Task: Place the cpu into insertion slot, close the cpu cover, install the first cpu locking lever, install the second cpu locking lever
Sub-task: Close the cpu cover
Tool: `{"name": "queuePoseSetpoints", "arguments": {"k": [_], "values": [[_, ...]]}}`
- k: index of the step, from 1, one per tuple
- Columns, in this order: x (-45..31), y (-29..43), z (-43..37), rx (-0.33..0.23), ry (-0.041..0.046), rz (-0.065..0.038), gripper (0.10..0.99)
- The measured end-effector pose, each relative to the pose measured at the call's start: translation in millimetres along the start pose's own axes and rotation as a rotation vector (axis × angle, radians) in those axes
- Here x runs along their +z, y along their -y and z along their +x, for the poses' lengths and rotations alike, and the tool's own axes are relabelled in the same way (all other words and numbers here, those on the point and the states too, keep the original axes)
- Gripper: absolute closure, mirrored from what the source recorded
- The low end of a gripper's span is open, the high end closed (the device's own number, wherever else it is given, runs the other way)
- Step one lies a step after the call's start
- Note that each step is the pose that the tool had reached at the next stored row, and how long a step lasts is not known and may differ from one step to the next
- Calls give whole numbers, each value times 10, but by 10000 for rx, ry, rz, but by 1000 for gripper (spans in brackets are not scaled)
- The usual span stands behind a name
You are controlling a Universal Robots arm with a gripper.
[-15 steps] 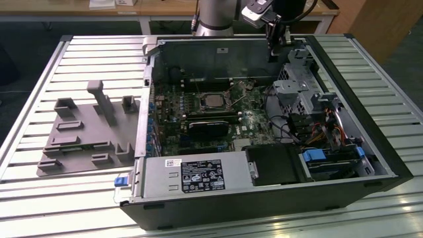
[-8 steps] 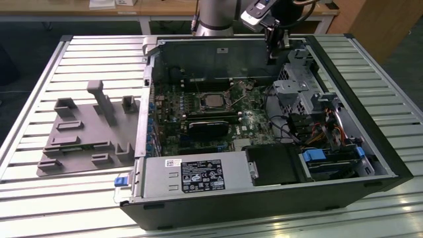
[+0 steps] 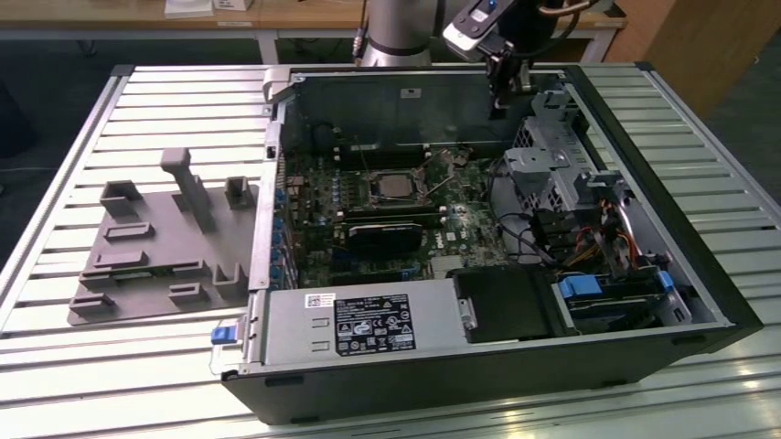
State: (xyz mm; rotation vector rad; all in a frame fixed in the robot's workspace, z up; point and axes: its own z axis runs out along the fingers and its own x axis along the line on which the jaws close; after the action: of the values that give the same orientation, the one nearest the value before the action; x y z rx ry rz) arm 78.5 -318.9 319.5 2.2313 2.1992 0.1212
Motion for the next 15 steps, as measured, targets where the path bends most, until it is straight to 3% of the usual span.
{"name": "queuePoseSetpoints", "arguments": {"k": [15], "values": [[142,7,-111,27,-137,375,984]]}}
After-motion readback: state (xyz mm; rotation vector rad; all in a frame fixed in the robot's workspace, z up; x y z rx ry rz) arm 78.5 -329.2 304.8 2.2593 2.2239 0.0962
